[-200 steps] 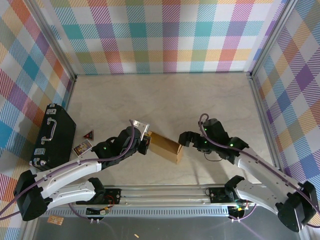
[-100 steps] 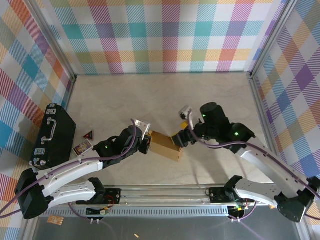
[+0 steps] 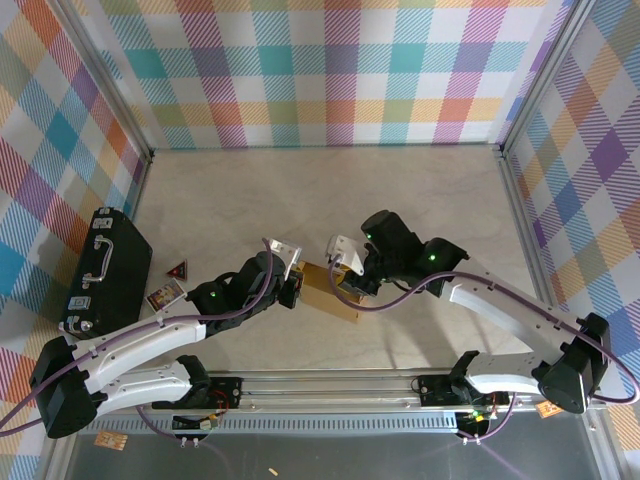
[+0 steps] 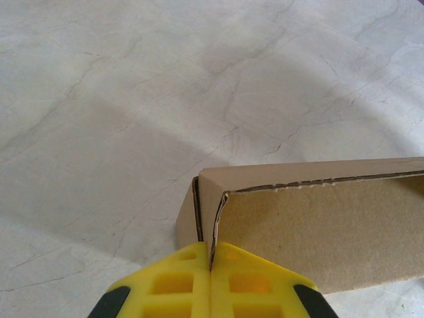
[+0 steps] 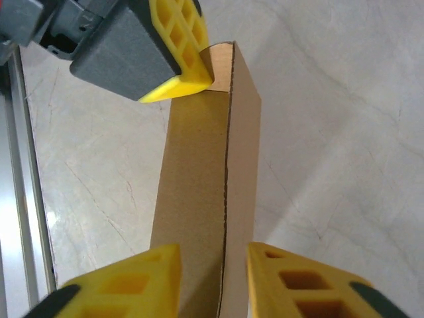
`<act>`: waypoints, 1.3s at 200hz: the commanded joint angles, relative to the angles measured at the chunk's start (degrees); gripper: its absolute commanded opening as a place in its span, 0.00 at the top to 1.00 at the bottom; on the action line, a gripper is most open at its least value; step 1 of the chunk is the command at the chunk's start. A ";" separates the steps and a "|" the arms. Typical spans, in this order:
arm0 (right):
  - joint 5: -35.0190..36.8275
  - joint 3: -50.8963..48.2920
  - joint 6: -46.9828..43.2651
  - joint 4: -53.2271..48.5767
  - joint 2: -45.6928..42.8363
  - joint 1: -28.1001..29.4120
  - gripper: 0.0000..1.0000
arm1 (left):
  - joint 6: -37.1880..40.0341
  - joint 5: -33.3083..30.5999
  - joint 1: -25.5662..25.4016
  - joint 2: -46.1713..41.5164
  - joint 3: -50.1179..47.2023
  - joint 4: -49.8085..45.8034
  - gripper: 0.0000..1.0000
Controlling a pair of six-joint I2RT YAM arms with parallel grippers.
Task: Fold the paper box
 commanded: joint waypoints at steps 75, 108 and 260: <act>2.28 -4.02 -8.90 2.52 1.40 1.87 0.96 | -2.07 5.03 -0.68 -0.37 -0.67 -2.71 0.85; 4.57 -5.42 -10.41 3.01 1.63 2.35 0.99 | -3.54 6.11 -0.69 -5.18 -1.70 -2.62 0.59; 6.24 -9.76 -19.82 4.06 0.20 5.13 1.00 | -26.51 18.26 12.94 -6.73 2.21 -4.66 0.23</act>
